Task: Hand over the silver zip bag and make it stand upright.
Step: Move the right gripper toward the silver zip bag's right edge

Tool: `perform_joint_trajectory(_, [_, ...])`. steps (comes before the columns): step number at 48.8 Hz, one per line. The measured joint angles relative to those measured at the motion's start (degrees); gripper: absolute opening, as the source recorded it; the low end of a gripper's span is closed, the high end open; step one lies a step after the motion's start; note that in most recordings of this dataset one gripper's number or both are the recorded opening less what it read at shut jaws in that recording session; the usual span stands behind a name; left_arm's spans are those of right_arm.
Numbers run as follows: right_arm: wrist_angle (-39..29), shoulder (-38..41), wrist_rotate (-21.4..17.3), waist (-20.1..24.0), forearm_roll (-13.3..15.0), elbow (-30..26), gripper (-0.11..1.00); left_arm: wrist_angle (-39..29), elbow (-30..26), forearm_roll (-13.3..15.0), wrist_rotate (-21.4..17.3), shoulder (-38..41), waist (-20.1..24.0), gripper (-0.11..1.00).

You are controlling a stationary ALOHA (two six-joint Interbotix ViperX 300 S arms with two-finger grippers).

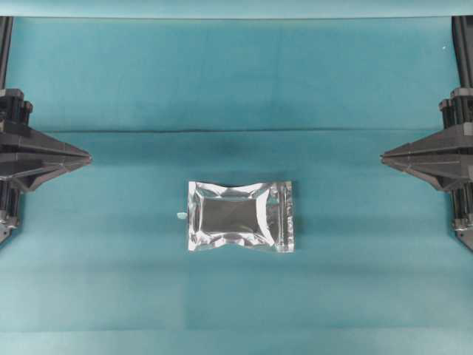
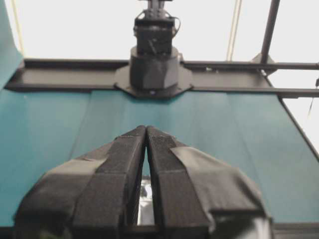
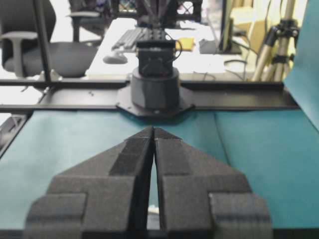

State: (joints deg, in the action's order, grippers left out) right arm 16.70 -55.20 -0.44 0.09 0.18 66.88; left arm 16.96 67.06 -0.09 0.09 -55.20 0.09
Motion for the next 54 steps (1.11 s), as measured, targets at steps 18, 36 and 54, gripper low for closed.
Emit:
perform_joint_trajectory(18, [-5.2, 5.4, -12.0, 0.6, -8.6, -0.8, -0.01, 0.1, -6.2, -0.9, -0.1, 13.6, -0.2, 0.01])
perform_joint_trajectory(36, [-12.6, 12.7, -36.9, 0.5, -9.1, -2.5, 0.02, -0.5, -8.2, -0.9, 0.0, 17.5, -0.4, 0.01])
perform_joint_trajectory(54, [-12.0, 21.0, -53.6, 0.5, -9.2, -2.7, 0.67, -2.4, -8.2, -0.9, 0.3, 17.5, -0.4, 0.01])
